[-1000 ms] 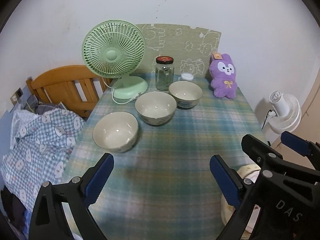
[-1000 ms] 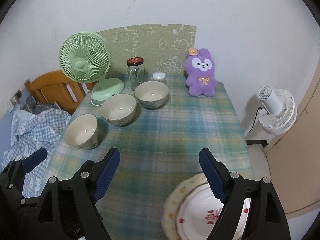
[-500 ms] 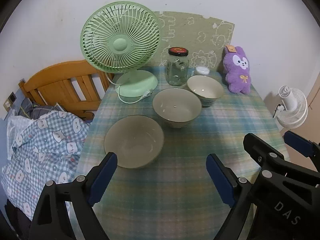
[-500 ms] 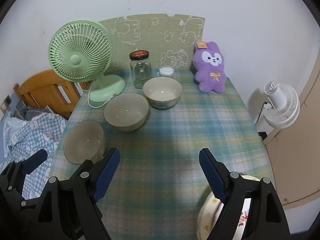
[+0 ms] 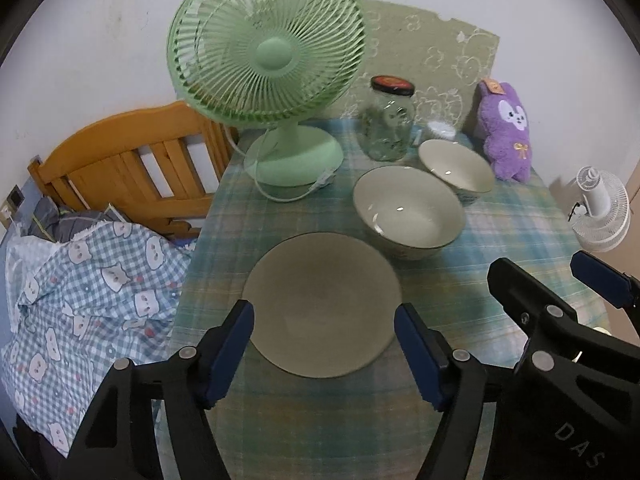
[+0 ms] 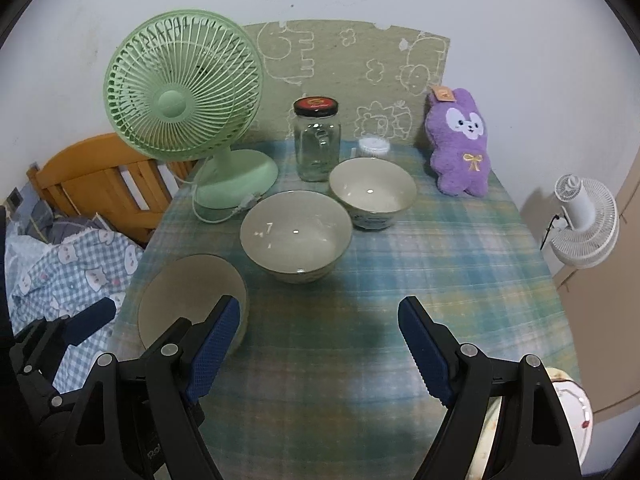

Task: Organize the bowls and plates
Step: 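Move both grippers to the plain grey-green plate beside the bowls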

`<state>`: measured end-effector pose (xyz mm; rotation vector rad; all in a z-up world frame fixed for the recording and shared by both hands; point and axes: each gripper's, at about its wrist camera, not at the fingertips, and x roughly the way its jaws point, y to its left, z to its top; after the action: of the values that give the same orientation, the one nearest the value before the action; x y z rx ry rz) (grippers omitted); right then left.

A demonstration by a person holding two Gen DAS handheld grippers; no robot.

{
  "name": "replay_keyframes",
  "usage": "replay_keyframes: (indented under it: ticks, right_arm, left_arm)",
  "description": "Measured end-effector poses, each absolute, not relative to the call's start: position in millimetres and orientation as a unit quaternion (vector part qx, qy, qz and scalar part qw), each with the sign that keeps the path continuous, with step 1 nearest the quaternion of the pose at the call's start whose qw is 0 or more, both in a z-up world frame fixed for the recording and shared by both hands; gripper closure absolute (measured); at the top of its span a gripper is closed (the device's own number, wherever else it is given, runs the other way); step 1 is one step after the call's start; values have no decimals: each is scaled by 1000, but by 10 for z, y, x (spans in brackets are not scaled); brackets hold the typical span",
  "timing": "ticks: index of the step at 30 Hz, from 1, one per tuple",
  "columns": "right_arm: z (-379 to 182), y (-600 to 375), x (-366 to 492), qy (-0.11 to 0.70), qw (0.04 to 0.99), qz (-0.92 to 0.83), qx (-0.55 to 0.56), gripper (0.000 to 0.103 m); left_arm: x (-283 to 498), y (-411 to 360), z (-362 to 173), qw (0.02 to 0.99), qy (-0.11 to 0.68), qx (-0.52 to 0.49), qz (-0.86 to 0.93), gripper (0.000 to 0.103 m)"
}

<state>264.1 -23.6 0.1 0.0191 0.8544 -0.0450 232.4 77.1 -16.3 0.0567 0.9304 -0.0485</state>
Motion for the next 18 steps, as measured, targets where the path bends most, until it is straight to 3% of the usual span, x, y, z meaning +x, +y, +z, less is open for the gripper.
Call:
replay_keyframes:
  ticks: [7,10,14,18]
  right_arm:
    - [-199,-26,2827,431,902,-20,8,25]
    - [-291,33,2899,444,896,-15,19,36]
    - [-373,117,2976,453,891,-5,25,39]
    - [-463,208,3058,463,886,-6,15,49]
  left_arm:
    - [2465,946,-324,891,452,37,-12,29]
    - [2525,1022,-396,891,453,33,-12,41]
    - [2584,1052,-457,890,453,38,-27,43]
    - [2643,1081,-536,886,460,42,-31,48]
